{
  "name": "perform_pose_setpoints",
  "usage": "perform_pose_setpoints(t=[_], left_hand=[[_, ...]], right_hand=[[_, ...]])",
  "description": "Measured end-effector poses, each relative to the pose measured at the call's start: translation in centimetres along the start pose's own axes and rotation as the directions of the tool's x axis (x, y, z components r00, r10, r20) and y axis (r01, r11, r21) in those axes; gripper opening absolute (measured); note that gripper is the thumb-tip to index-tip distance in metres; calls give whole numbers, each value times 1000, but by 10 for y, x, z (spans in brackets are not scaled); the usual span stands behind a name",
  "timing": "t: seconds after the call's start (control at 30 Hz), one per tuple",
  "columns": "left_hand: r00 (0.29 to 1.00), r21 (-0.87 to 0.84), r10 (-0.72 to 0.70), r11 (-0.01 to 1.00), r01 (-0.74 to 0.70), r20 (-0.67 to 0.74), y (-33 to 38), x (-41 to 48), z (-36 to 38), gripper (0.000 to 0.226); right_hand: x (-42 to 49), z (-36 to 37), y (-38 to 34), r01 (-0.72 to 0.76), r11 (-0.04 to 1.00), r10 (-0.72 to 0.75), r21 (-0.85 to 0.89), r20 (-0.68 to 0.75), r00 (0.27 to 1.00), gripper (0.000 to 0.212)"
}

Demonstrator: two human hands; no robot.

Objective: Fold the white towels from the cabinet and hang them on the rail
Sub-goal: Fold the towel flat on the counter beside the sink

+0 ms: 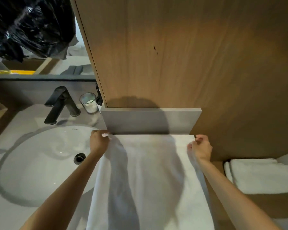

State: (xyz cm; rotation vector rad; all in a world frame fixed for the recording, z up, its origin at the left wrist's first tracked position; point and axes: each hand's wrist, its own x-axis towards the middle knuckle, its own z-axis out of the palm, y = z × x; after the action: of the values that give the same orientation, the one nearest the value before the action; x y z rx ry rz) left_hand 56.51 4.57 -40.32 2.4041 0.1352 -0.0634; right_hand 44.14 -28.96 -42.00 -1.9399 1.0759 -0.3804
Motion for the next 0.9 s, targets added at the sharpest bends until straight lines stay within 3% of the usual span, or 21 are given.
perform_pose_setpoints(t=[0.07, 0.13, 0.2, 0.3, 0.5, 0.63, 0.73, 0.9], left_hand=[[995, 14, 93, 996, -93, -26, 3, -4, 8, 30], [959, 71, 275, 960, -271, -69, 9, -29, 27, 36], [889, 188, 457, 872, -453, 23, 20, -59, 54, 41], [852, 347, 428, 783, -516, 303, 23, -78, 92, 57], [884, 428, 373, 776, -464, 282, -4, -68, 88, 53], [935, 415, 291, 839, -352, 205, -25, -60, 67, 55], [937, 393, 281, 853, -344, 210, -33, -57, 63, 57], [950, 401, 260, 863, -309, 173, -21, -63, 62, 68]], right_hand=[[-13, 5, -3, 194, 980, -196, -47, -30, 980, 36], [-37, 24, -4, 491, 865, -494, -103, -5, 870, 35], [-61, 57, -2, 664, 729, -646, -165, 152, 748, 36], [-83, 101, 2, 729, 622, -608, -286, 412, 679, 47], [-59, 86, 23, 788, 429, -579, -441, 536, 615, 50], [-27, 59, 37, 751, 438, -515, -493, 547, 660, 56], [-16, 40, 42, 717, 447, -480, -535, 533, 697, 59], [-27, 43, 31, 575, 505, -303, -643, 492, 816, 59]])
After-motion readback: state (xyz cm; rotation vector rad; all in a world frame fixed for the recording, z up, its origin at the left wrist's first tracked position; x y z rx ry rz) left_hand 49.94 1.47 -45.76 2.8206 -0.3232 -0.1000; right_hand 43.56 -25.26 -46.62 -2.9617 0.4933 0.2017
